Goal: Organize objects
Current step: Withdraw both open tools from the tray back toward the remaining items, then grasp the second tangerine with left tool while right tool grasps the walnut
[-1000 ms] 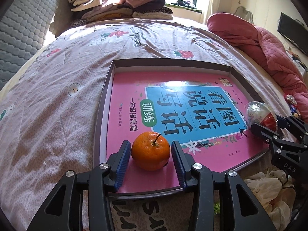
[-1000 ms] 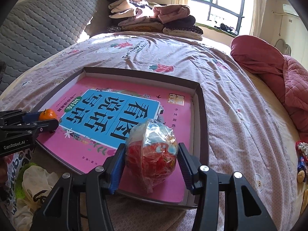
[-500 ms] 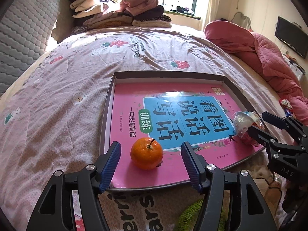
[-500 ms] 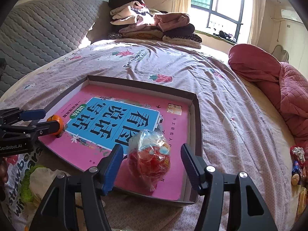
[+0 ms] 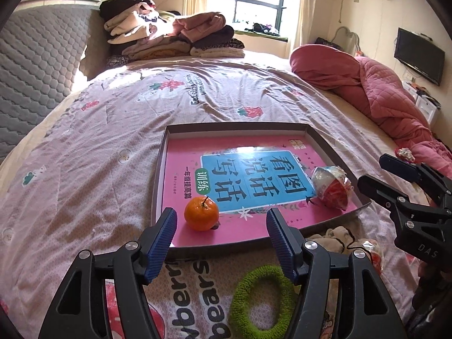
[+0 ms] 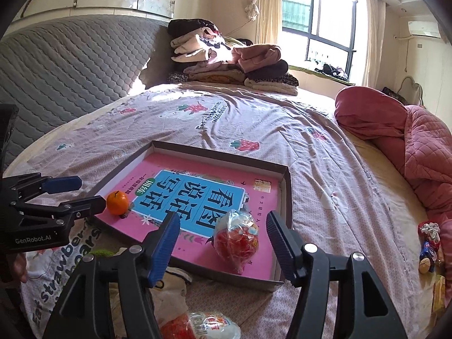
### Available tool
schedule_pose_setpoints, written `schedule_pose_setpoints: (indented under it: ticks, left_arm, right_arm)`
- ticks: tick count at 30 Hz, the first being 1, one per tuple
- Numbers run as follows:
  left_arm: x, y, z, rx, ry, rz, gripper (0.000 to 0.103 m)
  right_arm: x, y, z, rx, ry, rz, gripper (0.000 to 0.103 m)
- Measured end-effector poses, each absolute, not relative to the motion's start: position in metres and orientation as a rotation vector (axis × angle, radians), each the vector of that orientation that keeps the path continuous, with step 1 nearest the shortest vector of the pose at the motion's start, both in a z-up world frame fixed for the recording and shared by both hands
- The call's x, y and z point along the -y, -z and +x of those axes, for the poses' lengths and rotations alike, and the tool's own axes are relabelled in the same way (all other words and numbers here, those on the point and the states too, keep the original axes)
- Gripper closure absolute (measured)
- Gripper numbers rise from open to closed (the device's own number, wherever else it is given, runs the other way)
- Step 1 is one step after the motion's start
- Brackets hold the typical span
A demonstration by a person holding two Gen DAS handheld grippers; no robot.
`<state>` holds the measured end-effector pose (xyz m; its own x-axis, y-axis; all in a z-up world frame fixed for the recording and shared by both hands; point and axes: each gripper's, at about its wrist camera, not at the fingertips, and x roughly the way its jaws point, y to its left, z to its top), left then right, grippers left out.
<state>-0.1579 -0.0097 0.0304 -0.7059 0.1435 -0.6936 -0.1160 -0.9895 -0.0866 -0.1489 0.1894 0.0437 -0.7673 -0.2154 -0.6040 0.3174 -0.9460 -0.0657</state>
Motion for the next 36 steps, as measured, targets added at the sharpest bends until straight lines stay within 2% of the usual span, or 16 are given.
schedule_pose_setpoints:
  ticks: [11,36]
  left_arm:
    - [0.014,-0.034,-0.110,0.054,-2.781,-1.105,0.036]
    - [0.012,-0.016,-0.046,0.019,-2.756,-1.184,0.036]
  right_arm:
    - [-0.192,-0.063,-0.098,-0.218,2.707,0.806,0.038]
    - [-0.207,-0.048,-0.026,-0.214,2.709,0.868,0.038]
